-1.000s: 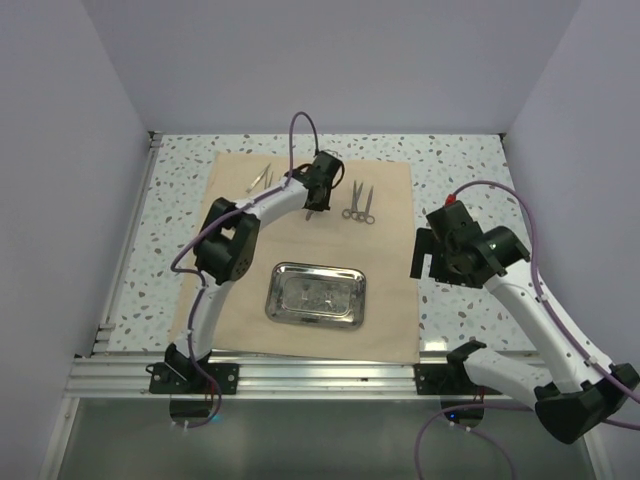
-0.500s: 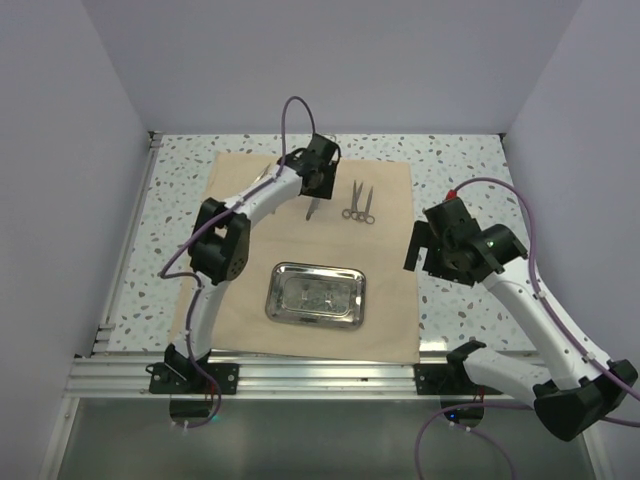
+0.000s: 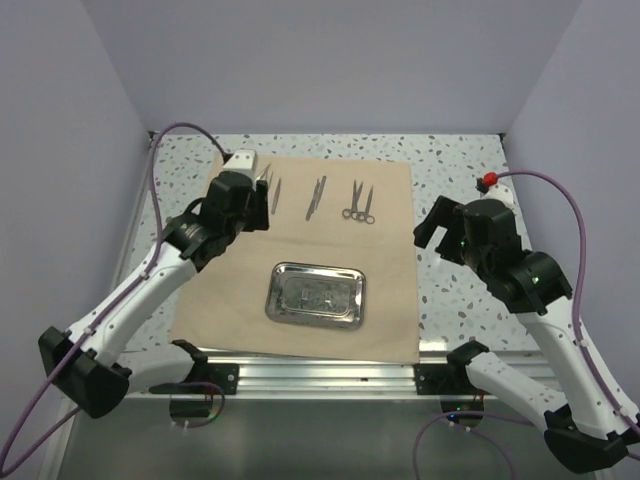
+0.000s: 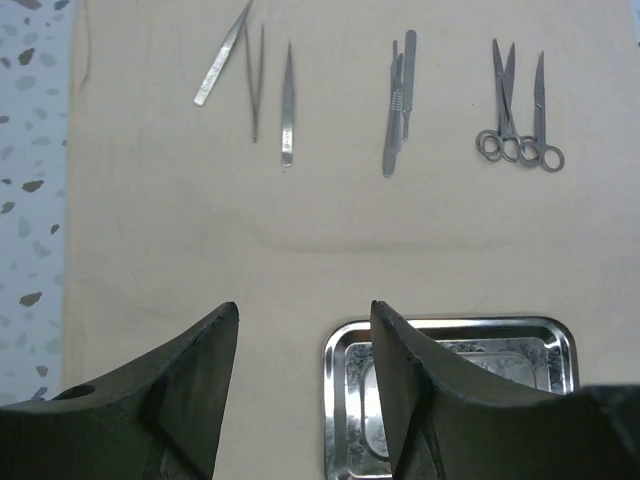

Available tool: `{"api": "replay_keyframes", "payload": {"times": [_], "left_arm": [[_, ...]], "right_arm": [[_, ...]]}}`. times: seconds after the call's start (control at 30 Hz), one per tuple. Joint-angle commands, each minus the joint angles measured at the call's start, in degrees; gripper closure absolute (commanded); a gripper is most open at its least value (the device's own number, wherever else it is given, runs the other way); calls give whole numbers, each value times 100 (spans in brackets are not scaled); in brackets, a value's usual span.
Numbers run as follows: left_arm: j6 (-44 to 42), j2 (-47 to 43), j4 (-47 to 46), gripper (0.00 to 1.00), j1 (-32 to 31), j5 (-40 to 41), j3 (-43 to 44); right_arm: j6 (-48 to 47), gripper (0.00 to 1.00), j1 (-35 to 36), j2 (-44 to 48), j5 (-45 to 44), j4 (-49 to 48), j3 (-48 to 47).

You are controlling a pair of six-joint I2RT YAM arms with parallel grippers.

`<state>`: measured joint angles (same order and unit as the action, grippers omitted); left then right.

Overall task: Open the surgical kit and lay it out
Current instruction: Reset both arms

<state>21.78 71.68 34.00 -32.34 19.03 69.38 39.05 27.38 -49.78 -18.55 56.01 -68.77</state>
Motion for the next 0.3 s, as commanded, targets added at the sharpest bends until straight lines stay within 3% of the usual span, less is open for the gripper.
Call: {"api": "replay_keyframes", "payload": {"times": [0.0,0.07,0.27], "left_arm": [[204,-653,63,40,26,556,-688],[204,-1197,63,33,26,707,-960],[-147,-1789,-16,30,35,971,-1173]], "right_arm": [[-2,2,5,-163,-27,-582,-119],[-46,2,22,-234,53,-670,-154],[-309,1,22,-366,150,-907,-241]]}}
